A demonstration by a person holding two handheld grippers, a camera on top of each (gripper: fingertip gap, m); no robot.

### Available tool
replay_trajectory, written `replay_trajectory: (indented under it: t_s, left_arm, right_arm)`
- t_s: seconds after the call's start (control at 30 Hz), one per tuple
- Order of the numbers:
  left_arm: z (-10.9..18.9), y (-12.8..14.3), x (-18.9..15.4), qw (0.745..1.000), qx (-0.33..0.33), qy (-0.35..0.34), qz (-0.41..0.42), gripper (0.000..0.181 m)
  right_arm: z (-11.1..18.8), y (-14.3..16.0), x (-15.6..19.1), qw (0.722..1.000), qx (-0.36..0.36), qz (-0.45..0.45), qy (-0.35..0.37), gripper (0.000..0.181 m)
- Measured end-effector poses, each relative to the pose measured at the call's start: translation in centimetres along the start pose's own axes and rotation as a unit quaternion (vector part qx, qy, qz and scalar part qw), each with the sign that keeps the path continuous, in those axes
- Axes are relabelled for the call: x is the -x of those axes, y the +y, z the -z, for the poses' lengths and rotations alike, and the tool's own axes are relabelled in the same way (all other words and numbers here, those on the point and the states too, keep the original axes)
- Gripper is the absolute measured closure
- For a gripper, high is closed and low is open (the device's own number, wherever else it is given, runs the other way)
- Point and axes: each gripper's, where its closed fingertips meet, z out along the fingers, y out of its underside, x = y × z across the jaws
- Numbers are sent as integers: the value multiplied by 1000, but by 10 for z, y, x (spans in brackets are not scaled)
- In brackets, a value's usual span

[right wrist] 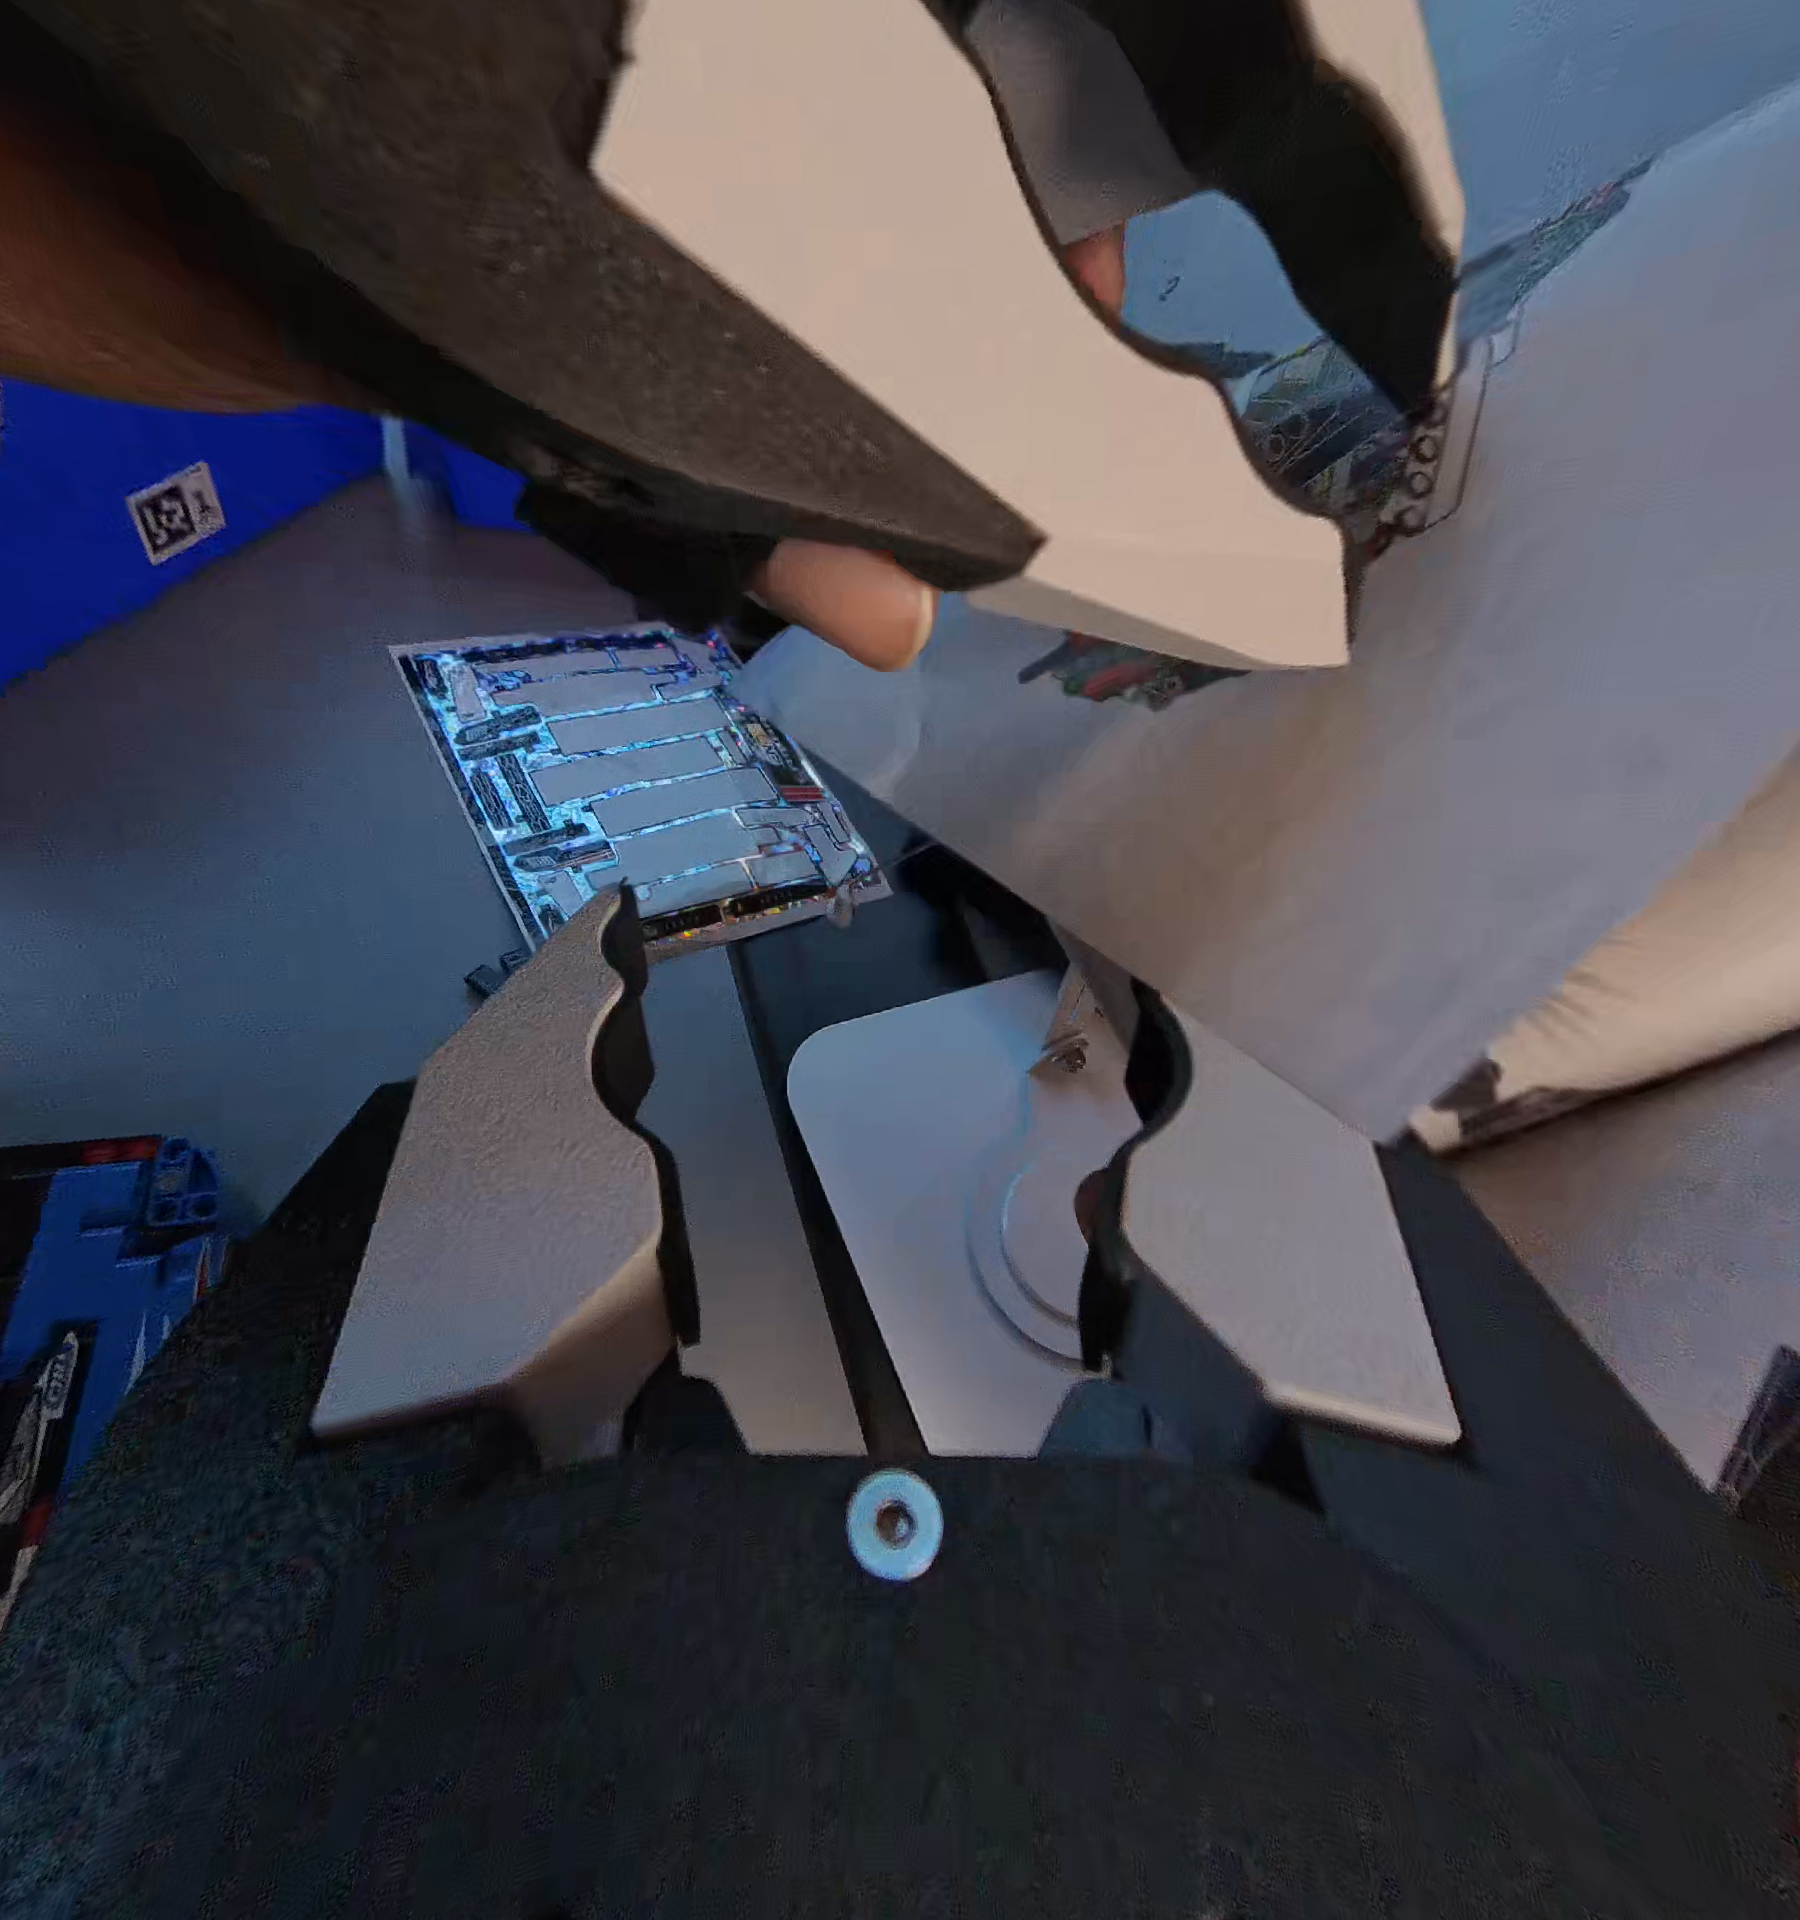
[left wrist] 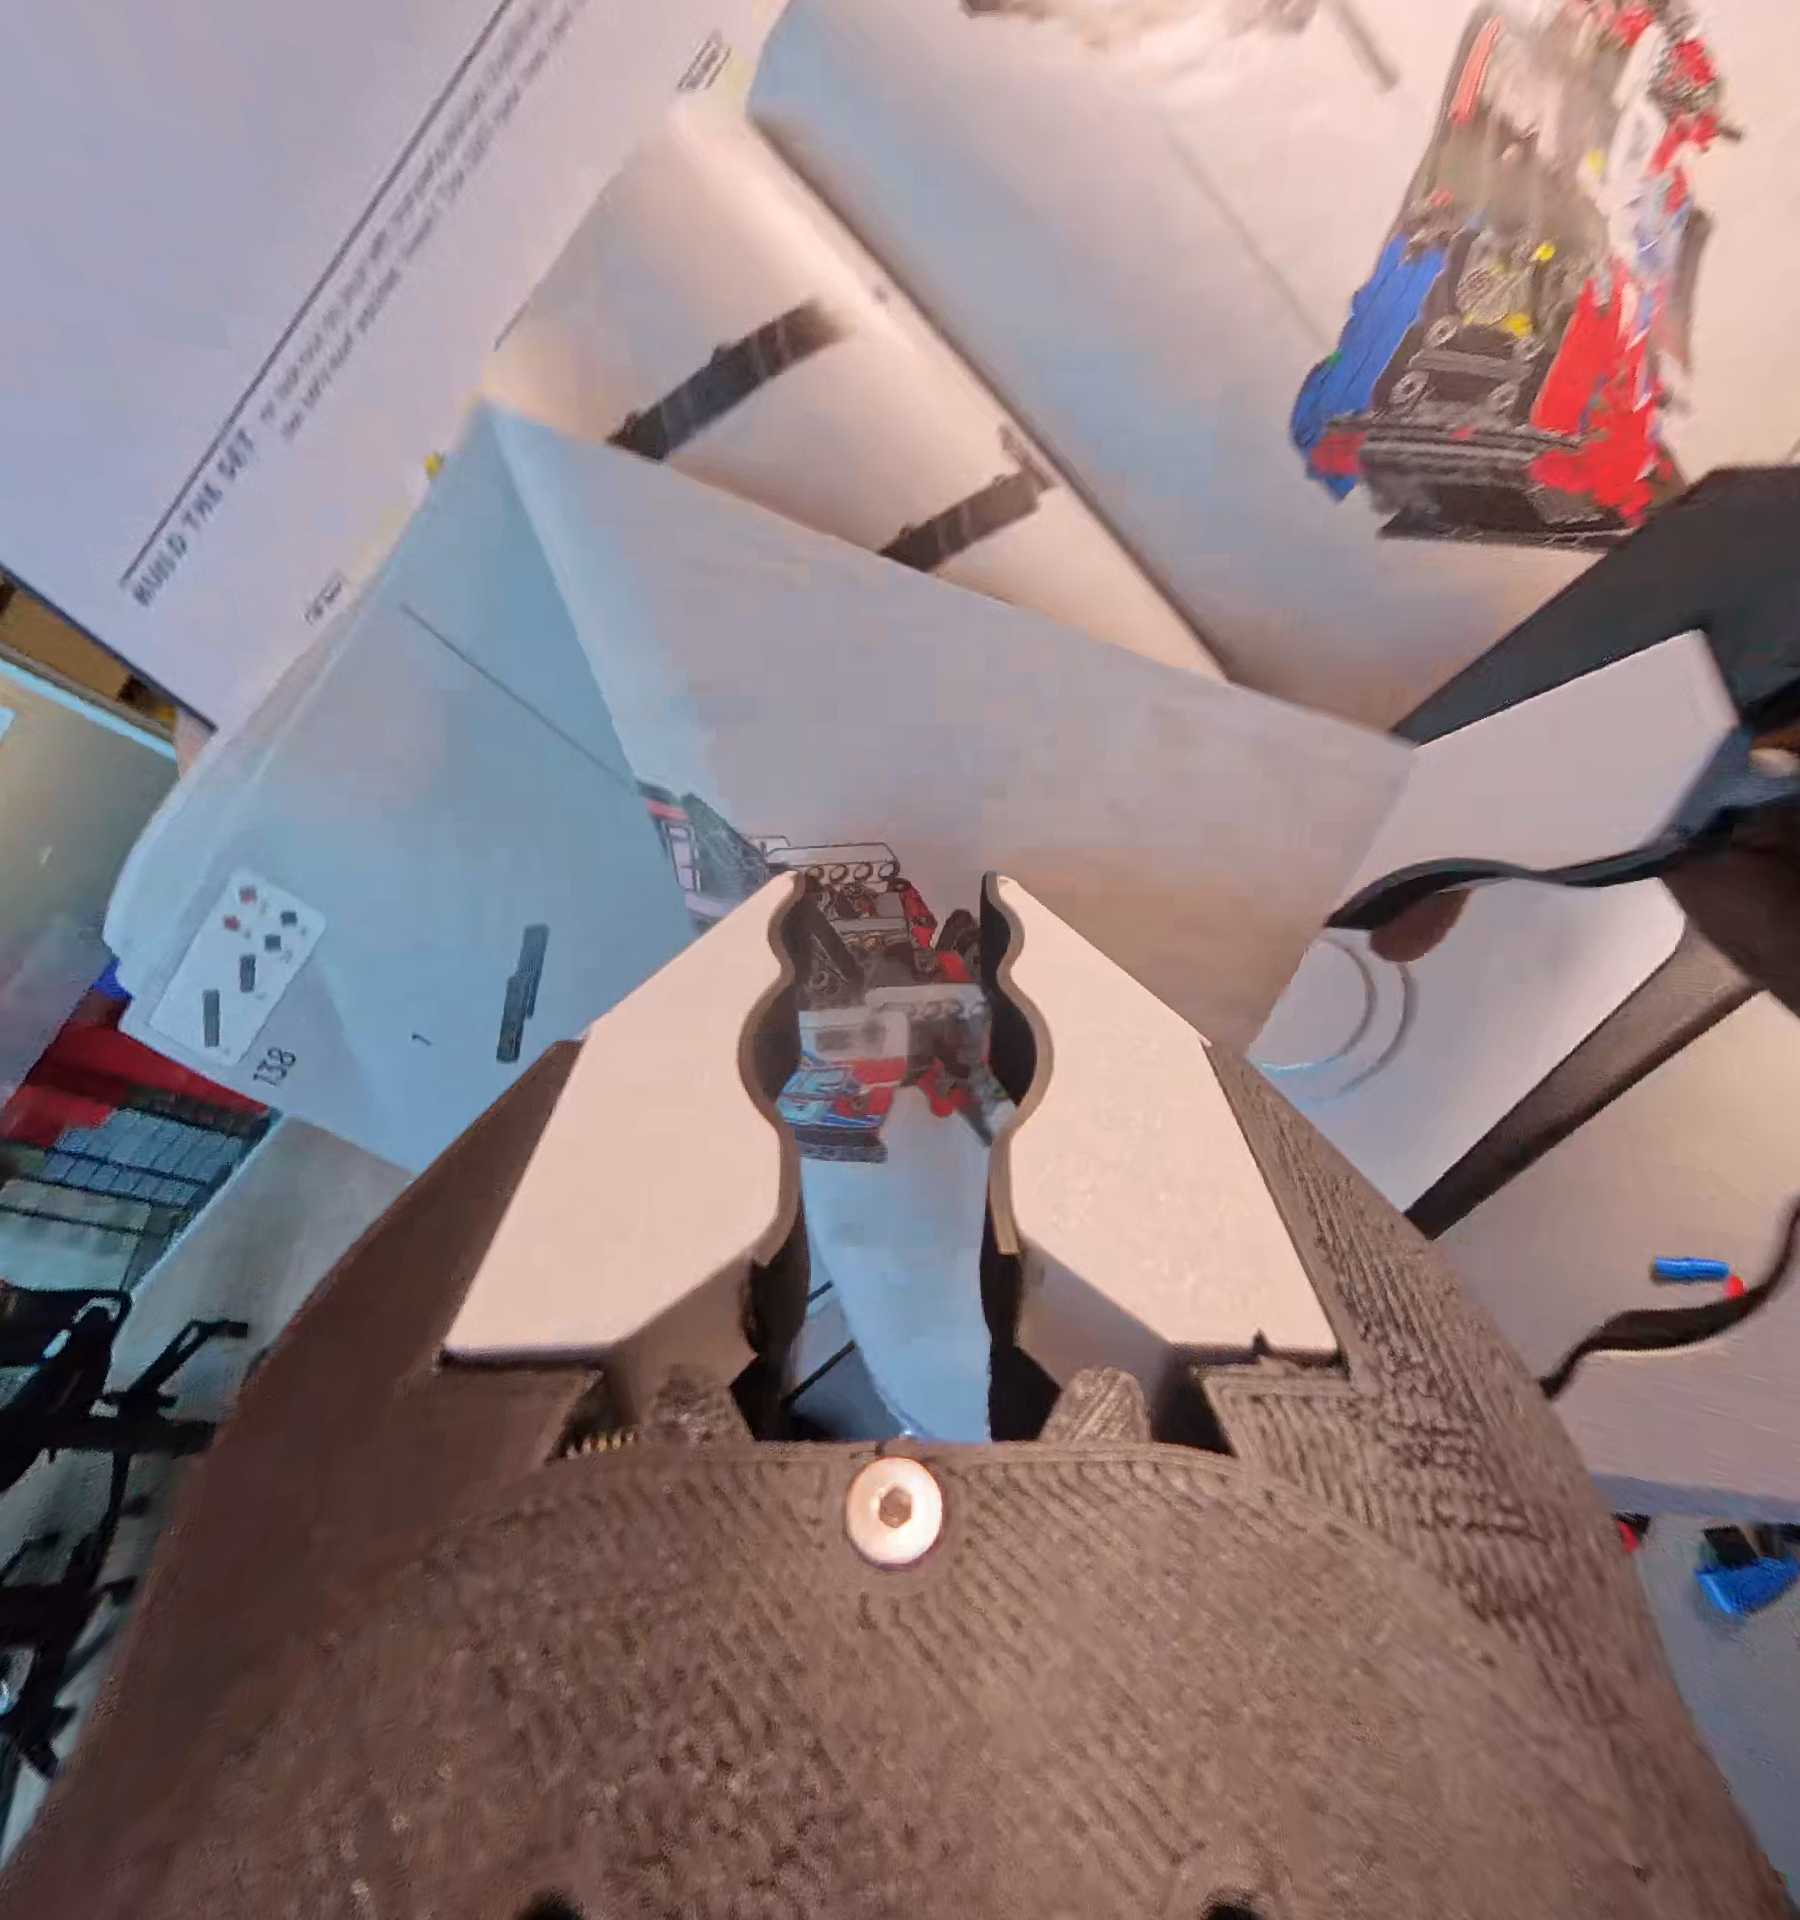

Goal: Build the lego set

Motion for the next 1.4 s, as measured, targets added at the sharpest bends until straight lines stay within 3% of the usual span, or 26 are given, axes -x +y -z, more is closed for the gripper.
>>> replay_trajectory:
  t_s: [0.13, 0.23, 0.27, 0.3, 0.47, 0.57, 0.73, 0.83, 0.9, 1.0, 1.1, 1.2, 1.3, 1.4]
  left_arm:
    - [-2, 42, 38, 996, 28, -28, 86, 152]
    - [24, 42, 76, 984, -23, -63, 163, 151]
    - [39, 33, 87, 978, -58, -75, 186, 150]
    - [56, 20, 96, 971, -97, -86, 200, 151]
    - [147, -61, 77, 943, -268, -102, 167, 157]
    - [174, -88, 49, 936, -313, -129, 95, 168]
    - [105, -70, -47, 976, -196, 43, 83, 153]
    - [59, -41, -69, 988, -130, 52, 59, 151]
    - [22, -8, -73, 995, -59, 56, 62, 146]
    - [-20, 49, -47, 999, 17, -4, 49, 140]
    - [-24, 52, -32, 996, -48, -6, 72, 149]
    - [-22, 57, -15, 995, -43, -21, 87, 134]
    - [-16, 71, 12, 986, -42, -45, 153, 128]
    - [-12, 103, 43, 954, -32, -49, 293, 104]
  right_arm:
    - [27, -24, -2, 995, -89, -36, -9, 115]
    - [52, -27, -36, 985, -132, -83, 68, 155]
    - [61, -22, -55, 979, -133, -99, 120, 174]
    - [69, -15, -71, 971, -128, -113, 167, 181]
    - [70, 14, -101, 952, -54, -154, 259, 176]
    - [66, 17, -104, 947, -19, -139, 289, 168]
    - [61, 18, -107, 936, 9, -106, 335, 155]
    - [61, 19, -113, 928, 13, -112, 354, 139]
    - [59, 29, -117, 924, 24, -133, 359, 128]
    - [58, 39, -120, 922, 36, -133, 362, 126]
    - [56, 42, -121, 921, 55, -115, 367, 125]
    - [57, 43, -120, 920, 59, -116, 369, 125]
    - [58, 44, -120, 920, 59, -120, 369, 125]
    - [58, 44, -121, 919, 59, -122, 370, 125]
